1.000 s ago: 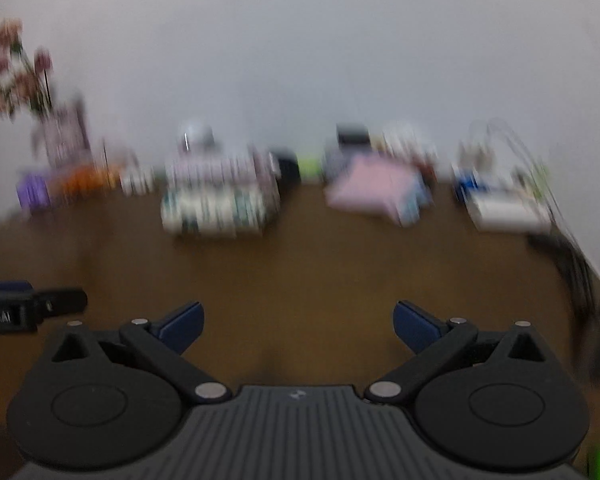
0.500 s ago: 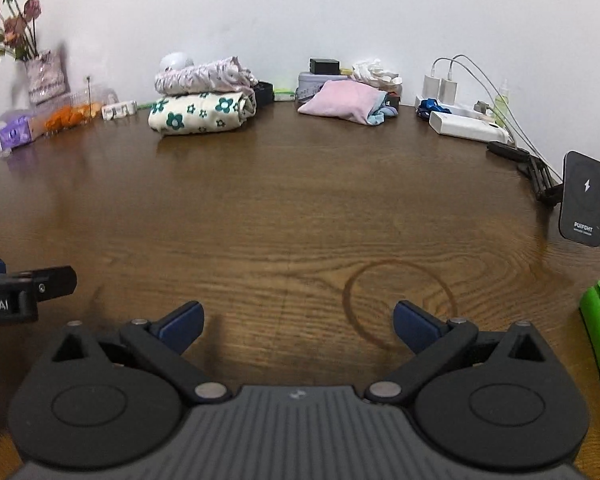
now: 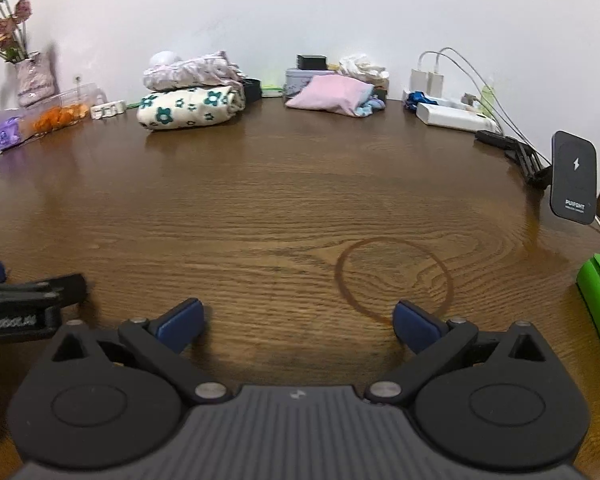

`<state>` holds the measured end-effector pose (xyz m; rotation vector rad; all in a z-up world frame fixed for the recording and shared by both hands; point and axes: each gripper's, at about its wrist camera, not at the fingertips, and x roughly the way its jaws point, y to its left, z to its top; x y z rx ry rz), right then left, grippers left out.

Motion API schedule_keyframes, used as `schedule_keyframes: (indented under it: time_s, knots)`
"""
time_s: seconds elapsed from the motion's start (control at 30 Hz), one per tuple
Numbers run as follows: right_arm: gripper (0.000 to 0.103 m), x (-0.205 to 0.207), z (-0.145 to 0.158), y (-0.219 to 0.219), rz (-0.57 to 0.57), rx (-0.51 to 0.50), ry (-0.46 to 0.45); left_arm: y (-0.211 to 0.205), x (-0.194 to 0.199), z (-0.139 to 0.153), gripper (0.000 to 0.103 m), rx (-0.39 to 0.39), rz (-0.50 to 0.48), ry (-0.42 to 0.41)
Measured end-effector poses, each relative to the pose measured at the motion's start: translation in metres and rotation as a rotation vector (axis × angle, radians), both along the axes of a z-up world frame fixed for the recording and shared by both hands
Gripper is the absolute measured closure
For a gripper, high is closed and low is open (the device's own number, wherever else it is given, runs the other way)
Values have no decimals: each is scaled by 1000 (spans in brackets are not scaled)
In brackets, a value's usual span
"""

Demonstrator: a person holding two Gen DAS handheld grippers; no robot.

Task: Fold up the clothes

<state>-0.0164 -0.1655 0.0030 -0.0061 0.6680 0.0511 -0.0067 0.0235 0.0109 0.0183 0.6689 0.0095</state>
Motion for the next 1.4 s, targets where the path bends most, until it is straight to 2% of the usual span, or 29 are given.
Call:
schedule_keyframes:
  time_s: [0.03,0.3,0.7,1.4]
  knots:
    - [0,-2,-1,2,13,0,-5,-2,0,0,0,0,-22,0]
    - [1,7,1,4,31,10,7,-5,0,0,0,-4,32,1]
    - [1,13,0,-2,8,11,10,-6,-2,0,0,-3,-12,-3]
    - [1,11,0,-2,2,6,8,-9,-13,-2,0,-3,-29,-23]
